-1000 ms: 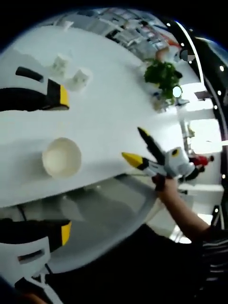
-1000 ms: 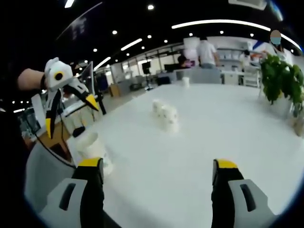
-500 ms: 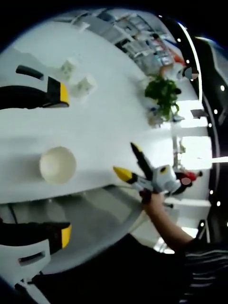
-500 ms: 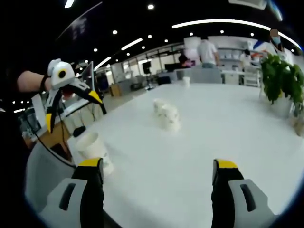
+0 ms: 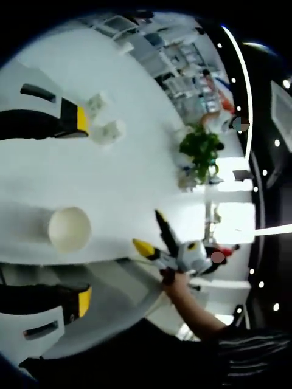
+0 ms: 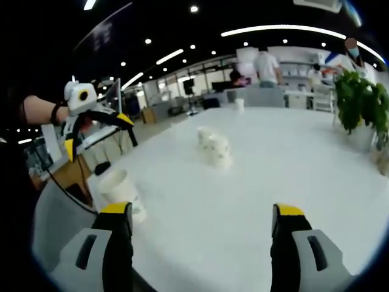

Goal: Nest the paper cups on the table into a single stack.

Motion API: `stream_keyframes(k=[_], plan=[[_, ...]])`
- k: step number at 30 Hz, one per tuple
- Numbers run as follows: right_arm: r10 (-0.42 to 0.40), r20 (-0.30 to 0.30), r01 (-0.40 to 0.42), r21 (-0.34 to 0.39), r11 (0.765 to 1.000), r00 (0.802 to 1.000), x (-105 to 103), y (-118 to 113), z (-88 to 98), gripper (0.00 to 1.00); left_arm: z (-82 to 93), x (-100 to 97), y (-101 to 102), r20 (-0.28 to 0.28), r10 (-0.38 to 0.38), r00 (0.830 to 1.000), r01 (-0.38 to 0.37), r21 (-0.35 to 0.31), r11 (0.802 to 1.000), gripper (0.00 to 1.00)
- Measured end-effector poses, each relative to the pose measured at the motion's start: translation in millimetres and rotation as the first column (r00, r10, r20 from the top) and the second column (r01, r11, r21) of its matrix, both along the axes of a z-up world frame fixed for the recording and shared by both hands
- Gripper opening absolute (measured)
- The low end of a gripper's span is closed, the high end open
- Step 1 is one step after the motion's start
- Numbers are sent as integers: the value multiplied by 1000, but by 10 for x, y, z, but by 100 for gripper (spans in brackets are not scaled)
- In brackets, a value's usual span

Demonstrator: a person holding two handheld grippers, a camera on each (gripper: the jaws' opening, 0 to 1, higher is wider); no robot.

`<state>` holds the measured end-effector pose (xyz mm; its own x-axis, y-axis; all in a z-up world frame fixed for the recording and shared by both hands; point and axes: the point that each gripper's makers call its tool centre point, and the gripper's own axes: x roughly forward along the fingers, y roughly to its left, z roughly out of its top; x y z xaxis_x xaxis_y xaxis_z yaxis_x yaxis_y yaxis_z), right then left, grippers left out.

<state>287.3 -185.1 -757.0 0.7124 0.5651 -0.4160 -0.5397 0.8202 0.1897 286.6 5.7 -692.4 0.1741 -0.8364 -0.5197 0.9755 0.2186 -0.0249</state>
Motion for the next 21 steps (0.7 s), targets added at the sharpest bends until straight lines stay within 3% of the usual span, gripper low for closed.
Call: stream_keyframes(k=[5, 10, 15, 21], plan=[[6, 0, -6, 0, 1000, 1000, 6, 17, 16, 93, 36, 104, 76, 8, 62, 998, -62, -42, 997, 99], [12, -3, -12, -2, 1000, 1000, 17, 38, 11, 93, 37, 168, 167, -19, 126, 992, -127, -83, 988, 99], [16, 3, -16, 4, 1000, 1000, 21, 64, 64, 94, 19, 168, 217, 4, 143, 990, -142, -92, 986, 99], [18, 3, -18, 4, 1000, 1000, 10, 64, 93, 94, 25, 269, 305, 7, 222, 975, -219, -135, 966, 99]])
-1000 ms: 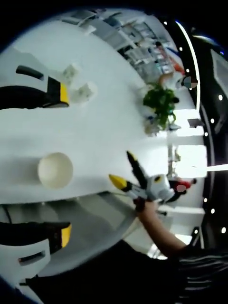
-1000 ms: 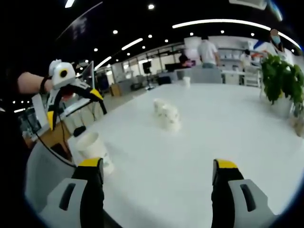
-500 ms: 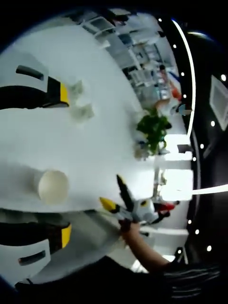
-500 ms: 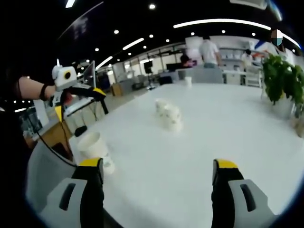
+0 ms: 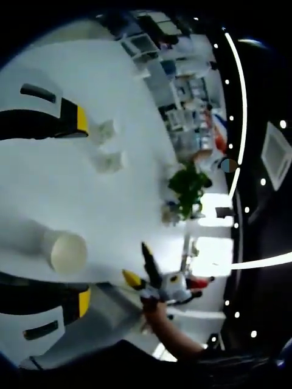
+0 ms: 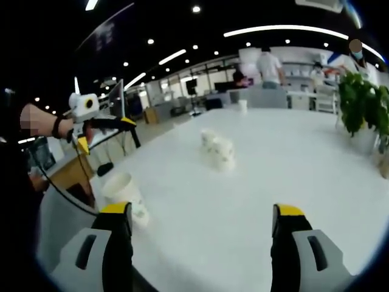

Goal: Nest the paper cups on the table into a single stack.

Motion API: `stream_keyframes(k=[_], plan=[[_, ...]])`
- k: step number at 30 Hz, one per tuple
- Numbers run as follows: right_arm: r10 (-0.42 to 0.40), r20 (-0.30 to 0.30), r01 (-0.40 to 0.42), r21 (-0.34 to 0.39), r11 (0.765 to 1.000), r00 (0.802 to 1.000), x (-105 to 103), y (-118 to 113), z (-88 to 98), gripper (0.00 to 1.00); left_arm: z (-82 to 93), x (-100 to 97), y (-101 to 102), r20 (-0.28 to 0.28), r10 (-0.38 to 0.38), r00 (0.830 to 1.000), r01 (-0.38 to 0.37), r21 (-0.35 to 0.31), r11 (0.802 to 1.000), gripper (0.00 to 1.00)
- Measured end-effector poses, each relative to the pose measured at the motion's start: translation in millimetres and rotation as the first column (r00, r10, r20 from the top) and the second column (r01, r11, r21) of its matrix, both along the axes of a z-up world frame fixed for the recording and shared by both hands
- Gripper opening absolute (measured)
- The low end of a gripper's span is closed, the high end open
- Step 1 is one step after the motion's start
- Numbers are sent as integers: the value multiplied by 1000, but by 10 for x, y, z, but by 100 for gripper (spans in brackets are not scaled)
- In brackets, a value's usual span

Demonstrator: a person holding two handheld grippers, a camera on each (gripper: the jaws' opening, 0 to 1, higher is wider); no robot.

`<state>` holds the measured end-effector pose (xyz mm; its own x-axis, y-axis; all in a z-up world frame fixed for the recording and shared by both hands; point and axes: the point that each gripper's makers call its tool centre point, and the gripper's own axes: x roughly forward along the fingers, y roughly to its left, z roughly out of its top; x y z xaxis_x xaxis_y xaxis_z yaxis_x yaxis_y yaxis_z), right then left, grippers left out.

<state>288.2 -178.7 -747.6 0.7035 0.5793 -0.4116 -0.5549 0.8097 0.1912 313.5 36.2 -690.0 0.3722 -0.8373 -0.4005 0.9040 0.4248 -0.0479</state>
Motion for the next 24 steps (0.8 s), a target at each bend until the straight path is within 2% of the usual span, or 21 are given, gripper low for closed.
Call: stream_keyframes(k=[8, 10, 14, 18, 24], plan=[[0, 10, 0, -5, 1000, 1000, 29, -9, 85, 94, -20, 27, 30, -8, 33, 999, -34, -33, 999, 99], [4, 16, -4, -10, 1000, 1000, 39, -3, 118, 94, 6, 48, 37, 12, 43, 999, -42, -54, 998, 99], [5, 16, -4, -16, 1000, 1000, 52, -5, 122, 94, 21, 97, 100, -9, 77, 997, -77, -89, 993, 99], [9, 19, -9, -17, 1000, 1000, 63, 18, 144, 94, 49, 109, 152, 12, 97, 995, -95, -114, 989, 99], [8, 20, -7, -19, 1000, 1000, 89, 26, 162, 94, -61, 124, 251, -21, 137, 990, -139, -112, 984, 99]])
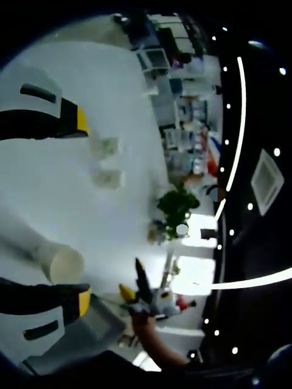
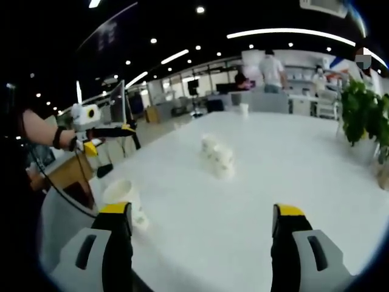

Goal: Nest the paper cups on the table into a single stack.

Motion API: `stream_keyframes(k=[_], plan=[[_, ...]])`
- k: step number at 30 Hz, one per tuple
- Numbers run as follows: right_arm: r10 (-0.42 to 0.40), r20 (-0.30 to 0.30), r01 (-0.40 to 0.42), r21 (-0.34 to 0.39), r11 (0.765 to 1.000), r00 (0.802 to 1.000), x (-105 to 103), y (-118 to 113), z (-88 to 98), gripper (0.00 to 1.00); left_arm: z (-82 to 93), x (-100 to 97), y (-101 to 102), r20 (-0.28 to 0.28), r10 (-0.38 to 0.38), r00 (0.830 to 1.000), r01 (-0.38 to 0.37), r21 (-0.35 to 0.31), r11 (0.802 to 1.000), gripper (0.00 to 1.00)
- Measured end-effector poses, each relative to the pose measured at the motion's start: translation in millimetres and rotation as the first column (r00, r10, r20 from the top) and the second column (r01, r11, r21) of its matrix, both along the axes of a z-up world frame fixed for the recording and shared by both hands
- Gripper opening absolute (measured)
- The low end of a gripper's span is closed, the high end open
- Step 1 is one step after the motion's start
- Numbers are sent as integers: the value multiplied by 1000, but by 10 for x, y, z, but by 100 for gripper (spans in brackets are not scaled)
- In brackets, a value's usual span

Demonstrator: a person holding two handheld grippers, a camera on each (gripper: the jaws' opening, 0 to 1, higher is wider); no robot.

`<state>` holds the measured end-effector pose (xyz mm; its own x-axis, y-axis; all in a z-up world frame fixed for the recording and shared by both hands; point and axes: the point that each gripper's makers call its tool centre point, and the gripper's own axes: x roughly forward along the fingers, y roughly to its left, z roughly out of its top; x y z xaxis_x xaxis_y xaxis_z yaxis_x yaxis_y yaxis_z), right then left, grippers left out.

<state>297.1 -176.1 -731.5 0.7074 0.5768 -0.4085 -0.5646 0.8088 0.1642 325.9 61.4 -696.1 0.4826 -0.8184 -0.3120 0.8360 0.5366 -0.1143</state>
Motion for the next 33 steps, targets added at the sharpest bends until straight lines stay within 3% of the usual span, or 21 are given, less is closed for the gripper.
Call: stream_keyframes(k=[11, 15, 19, 24, 29, 33], plan=[[7, 2, -7, -9, 1000, 1000, 9, 6, 41, 94, -101, -55, 135, 22, 23, 999, -23, -9, 1000, 99], [7, 2, -7, -10, 1000, 1000, 34, 5, 60, 94, -158, -45, 206, -3, 66, 998, -66, -23, 998, 99], [4, 4, -4, -4, 1000, 1000, 84, 20, 96, 94, -149, -44, 244, 24, 85, 996, -85, -28, 996, 97], [2, 9, -2, -5, 1000, 1000, 187, 54, 149, 94, -117, -34, 255, 34, 94, 995, -93, -48, 995, 96], [-4, 15, 4, -13, 1000, 1000, 313, 66, 176, 94, -68, 12, 268, 78, 100, 992, -96, -55, 994, 97], [-7, 30, 8, -9, 1000, 1000, 468, 110, 277, 94, -88, 18, 275, 57, 99, 993, -95, -61, 994, 96]])
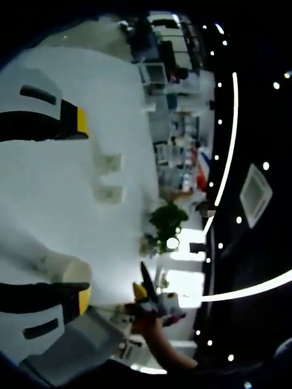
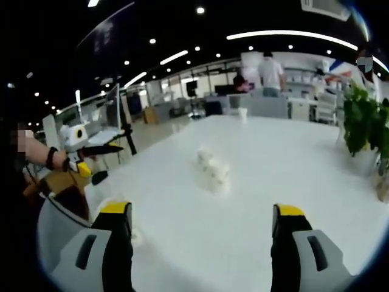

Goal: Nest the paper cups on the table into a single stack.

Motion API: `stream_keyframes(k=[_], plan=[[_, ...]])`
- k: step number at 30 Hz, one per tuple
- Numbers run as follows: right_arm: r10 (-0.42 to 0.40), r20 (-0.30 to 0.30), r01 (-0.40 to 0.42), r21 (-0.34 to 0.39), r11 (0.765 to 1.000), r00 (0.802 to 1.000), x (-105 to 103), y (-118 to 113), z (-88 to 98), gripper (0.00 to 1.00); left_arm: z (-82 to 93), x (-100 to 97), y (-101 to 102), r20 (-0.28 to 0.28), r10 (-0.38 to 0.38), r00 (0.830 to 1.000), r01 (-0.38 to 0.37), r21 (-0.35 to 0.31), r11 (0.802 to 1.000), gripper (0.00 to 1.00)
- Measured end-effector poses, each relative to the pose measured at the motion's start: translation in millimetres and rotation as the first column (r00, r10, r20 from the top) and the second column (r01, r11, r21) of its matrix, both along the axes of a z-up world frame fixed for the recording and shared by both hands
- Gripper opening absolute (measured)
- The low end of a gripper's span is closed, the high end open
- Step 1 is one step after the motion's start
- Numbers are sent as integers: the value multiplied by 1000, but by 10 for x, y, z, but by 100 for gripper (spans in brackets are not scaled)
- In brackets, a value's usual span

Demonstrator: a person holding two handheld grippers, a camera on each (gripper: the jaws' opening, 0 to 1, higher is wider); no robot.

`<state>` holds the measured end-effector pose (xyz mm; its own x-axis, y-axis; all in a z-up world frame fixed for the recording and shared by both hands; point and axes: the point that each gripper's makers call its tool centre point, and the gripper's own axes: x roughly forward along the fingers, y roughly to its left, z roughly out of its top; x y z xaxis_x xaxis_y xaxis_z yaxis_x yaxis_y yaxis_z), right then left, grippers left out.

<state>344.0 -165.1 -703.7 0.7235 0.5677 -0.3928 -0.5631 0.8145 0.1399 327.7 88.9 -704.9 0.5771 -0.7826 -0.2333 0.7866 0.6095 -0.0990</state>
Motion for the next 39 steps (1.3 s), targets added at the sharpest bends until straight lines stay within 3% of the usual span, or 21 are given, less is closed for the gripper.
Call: stream_keyframes(k=[6, 13, 29, 39], plan=[[48, 45, -45, -61, 997, 998, 223, 111, 137, 92, 33, -23, -32, 13, -8, 1000, 8, -3, 1000, 97], [101, 51, -95, -110, 989, 994, 468, 243, 182, 93, 62, -54, -46, 32, -4, 999, 4, -5, 1000, 99], [127, -15, -127, -180, 975, 992, 903, 360, -129, 91, 97, -74, -33, 25, -5, 1000, 5, -20, 1000, 97], [144, -50, -152, -211, 966, 988, 1091, 463, -334, 88, 3, -75, 34, 2, 17, 1000, -17, -12, 1000, 96]])
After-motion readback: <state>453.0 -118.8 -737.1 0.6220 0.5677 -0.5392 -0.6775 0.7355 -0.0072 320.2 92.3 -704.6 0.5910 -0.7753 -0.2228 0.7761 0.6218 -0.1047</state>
